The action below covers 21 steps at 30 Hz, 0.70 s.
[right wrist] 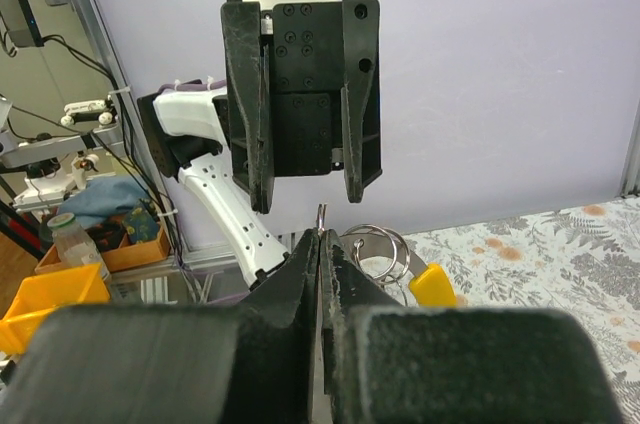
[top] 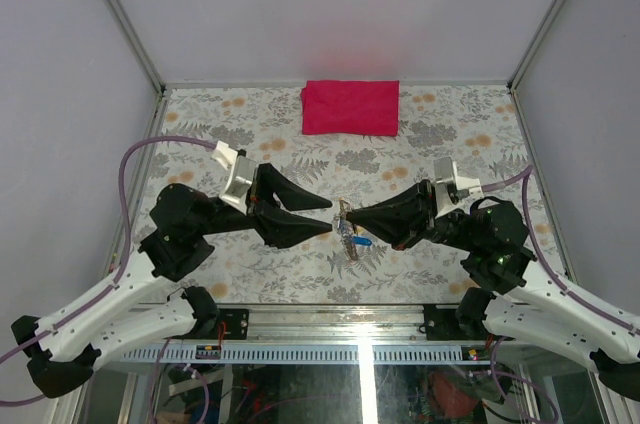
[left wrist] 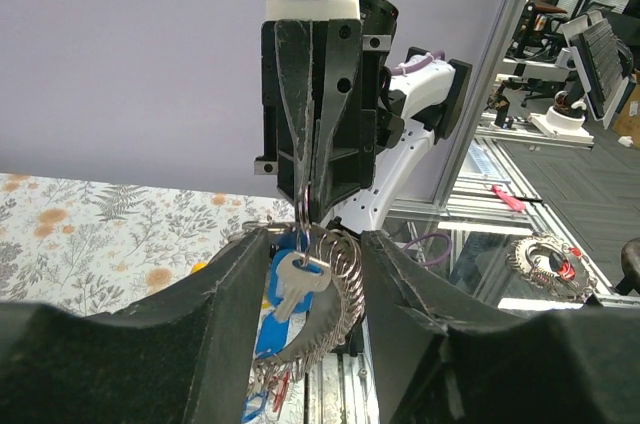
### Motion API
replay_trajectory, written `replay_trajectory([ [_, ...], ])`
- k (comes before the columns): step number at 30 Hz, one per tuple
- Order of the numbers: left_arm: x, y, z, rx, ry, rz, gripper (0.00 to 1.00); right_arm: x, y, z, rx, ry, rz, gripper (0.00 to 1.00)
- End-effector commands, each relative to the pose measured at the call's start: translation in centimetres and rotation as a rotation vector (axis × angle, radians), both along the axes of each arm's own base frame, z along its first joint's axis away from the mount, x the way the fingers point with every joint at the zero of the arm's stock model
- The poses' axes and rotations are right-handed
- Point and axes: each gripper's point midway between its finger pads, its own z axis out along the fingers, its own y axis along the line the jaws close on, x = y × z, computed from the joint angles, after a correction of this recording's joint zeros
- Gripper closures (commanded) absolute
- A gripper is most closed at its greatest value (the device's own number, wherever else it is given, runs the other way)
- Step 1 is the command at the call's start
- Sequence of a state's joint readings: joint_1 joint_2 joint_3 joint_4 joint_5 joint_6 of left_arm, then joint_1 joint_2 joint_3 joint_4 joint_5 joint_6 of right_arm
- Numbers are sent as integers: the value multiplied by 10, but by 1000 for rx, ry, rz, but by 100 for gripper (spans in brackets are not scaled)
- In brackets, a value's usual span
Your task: Put the keys on the keyring
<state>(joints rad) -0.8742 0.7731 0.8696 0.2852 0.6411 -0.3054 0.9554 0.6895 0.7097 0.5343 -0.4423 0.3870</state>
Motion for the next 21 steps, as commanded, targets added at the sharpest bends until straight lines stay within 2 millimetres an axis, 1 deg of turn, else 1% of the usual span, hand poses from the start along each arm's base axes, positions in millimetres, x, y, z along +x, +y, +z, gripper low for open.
replay_trajectory([
  [1, -5, 1, 14, -62, -41, -24, 59, -8, -10, 40, 92, -102, 3, 100],
  [10, -2, -6, 9, -51, -31, -33, 66, -8, -9, 41, 93, -103, 7, 100],
  [21, 1, -11, 3, -36, -19, -38, 72, -9, -9, 43, 98, -106, 12, 100],
])
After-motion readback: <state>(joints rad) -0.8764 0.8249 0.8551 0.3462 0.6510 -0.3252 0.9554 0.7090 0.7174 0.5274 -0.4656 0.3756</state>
